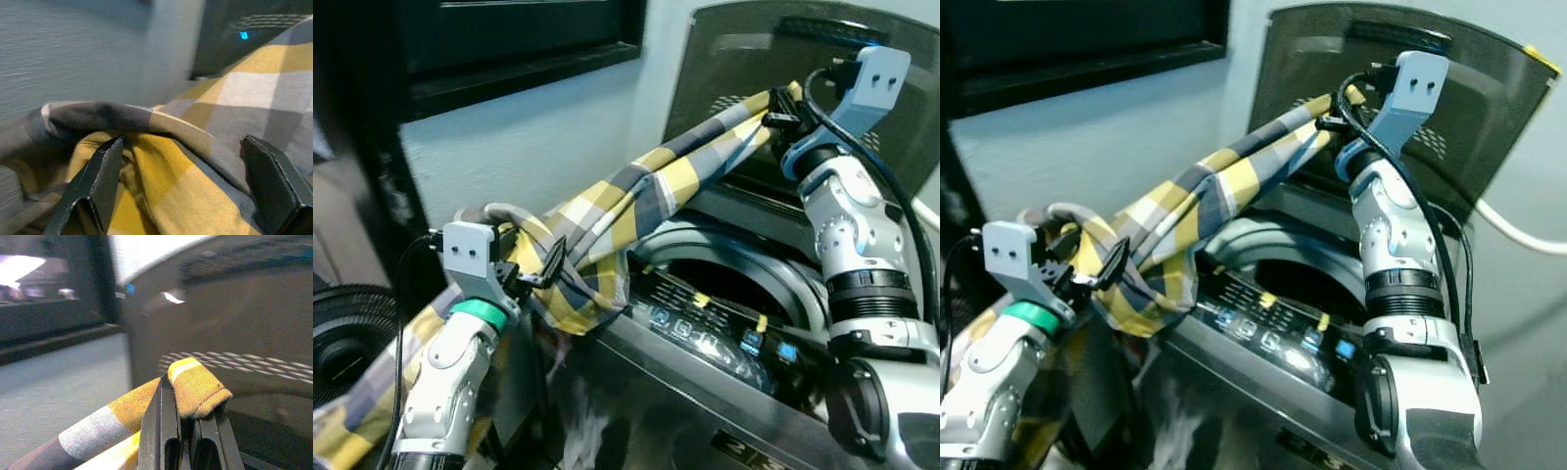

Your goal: Clothes washing

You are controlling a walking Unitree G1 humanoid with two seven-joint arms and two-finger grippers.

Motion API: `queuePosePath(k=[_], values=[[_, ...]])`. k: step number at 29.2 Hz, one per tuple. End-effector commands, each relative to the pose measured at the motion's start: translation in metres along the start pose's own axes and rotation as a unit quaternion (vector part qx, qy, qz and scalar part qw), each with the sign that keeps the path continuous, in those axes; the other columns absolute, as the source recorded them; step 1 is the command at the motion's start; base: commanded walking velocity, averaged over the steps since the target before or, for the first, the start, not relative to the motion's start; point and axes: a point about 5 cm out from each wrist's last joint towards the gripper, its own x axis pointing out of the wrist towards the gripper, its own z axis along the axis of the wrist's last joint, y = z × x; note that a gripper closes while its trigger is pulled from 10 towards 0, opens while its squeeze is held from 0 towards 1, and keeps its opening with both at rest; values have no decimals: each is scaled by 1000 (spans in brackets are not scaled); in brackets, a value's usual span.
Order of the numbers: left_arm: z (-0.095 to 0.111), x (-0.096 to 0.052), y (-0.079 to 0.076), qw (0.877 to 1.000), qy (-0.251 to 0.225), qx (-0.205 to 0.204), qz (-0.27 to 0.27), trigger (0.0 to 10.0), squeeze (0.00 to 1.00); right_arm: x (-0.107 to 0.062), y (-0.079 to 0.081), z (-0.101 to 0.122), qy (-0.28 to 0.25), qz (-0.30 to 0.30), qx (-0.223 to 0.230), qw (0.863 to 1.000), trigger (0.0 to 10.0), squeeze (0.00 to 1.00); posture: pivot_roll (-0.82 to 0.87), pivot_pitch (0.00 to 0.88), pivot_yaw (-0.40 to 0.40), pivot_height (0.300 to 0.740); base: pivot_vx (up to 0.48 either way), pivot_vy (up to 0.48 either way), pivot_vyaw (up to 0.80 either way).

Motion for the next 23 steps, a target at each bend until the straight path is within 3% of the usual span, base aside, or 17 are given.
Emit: queuePosePath(k=[1, 16, 23], values=[[-7, -3, 2, 1000, 16, 1, 5, 10000, 0, 2, -4, 15, -30, -8, -6, 999, 10000, 0, -14, 8, -20, 740, 0, 0, -800], [-7, -3, 2, 1000, 16, 1, 5, 10000, 0, 2, -4, 15, -32, -8, -7, 999, 10000, 0, -14, 8, -20, 740, 0, 0, -800], [-4, -1, -6, 1000, 17, -5, -12, 10000, 0, 1, 11, 13, -25, 32, 15, 999, 10000, 0, -8, 4, -14, 740, 0, 0, -800]])
